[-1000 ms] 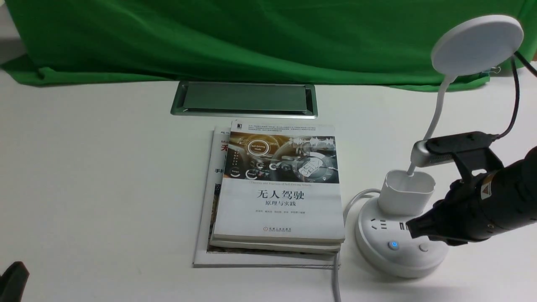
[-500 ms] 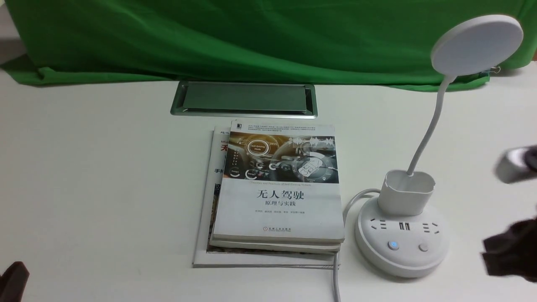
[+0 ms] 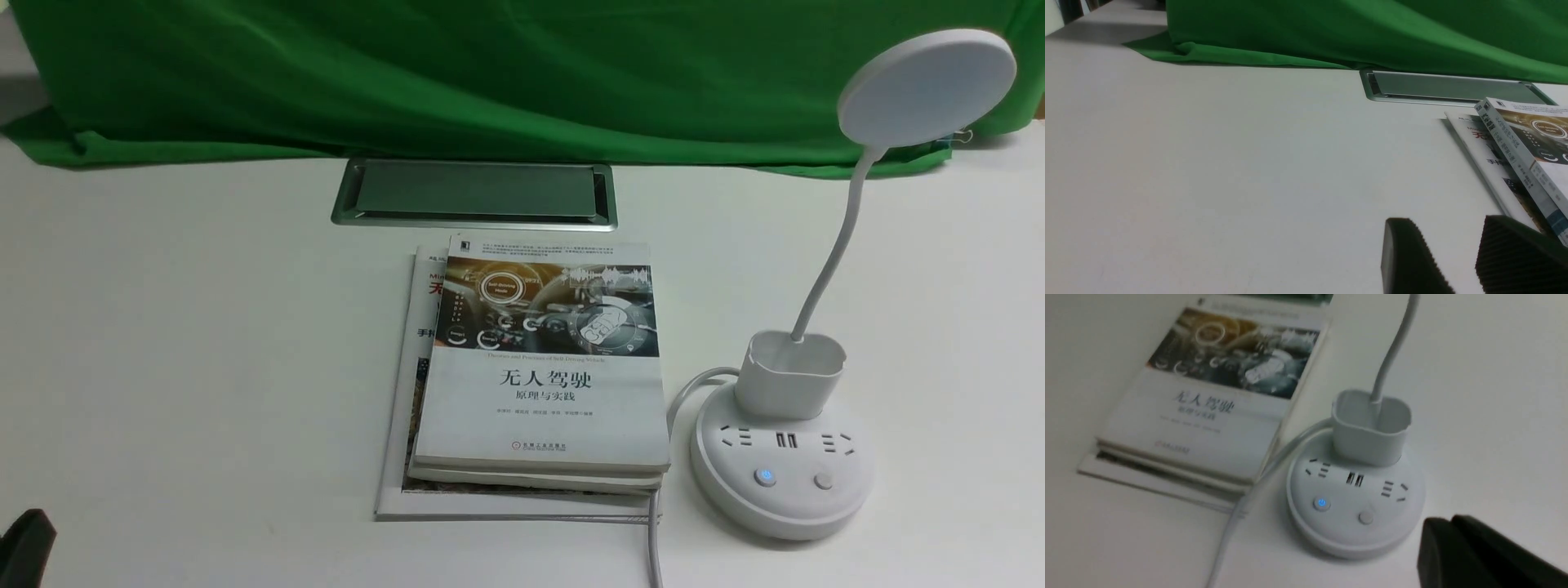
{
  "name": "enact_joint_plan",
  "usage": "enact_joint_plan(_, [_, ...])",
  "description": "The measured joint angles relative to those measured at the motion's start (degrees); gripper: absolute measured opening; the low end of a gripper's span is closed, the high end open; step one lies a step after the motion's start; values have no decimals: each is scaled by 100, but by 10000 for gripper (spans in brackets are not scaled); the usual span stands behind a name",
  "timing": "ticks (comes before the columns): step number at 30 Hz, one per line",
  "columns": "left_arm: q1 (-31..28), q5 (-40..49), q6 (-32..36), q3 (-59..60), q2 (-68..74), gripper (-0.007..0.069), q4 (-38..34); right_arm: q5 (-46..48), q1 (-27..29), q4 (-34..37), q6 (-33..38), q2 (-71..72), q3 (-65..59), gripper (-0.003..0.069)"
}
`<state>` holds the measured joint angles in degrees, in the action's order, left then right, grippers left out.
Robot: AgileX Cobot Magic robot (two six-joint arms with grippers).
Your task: Turn off the desk lamp on the white desktop by hand.
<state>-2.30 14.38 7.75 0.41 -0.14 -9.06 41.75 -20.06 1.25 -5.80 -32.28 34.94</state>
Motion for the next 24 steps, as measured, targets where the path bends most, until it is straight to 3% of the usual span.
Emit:
enact_joint_plan(10, [0,-6,-5,0,0,240,19,-2078,1790,-88,643,2518,-2663,28])
enact_joint_plan(17, [0,-6,-5,0,0,240,38,-2931,1991,-161,872,3087,-3341,27])
enact_joint_plan(24, [0,-6,-5,0,0,240,38,-3100,1991,-164,910,3205,-3528,26])
